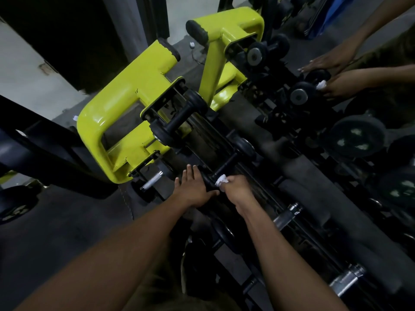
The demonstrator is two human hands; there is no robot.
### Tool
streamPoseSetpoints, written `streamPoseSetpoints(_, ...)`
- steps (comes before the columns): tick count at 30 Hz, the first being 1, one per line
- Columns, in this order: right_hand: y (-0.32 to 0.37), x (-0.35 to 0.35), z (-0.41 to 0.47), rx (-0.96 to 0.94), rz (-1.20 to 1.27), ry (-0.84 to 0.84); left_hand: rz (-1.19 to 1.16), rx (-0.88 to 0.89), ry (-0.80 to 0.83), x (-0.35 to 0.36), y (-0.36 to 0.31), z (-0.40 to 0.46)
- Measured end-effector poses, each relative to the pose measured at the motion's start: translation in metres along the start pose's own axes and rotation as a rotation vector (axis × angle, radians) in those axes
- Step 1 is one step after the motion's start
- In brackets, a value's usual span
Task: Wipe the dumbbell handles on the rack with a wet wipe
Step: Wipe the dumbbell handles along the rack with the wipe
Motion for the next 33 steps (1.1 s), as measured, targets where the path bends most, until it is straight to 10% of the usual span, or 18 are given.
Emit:
streamPoseSetpoints(21, 0.125, 0.020, 0.002, -0.305, 0.080, 0.168, -0.213, -0.002, -0.425, -0.103, 0.084, -0.023)
streamPoseSetpoints(33, 0.234, 0.081, 0.040, -0.608, -0.546, -0.096, -0.075, 0.008, -0.235, -0.167, 0.104, 0.044)
Point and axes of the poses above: each hand's wrist, its own z-axis towards the middle knuckle, its own x-axis out of the palm, y = z × x, the point moved 8 cm from there along z, towards the middle knuckle, and after that the axes turned 6 degrees about y, right-handed, at the moved point
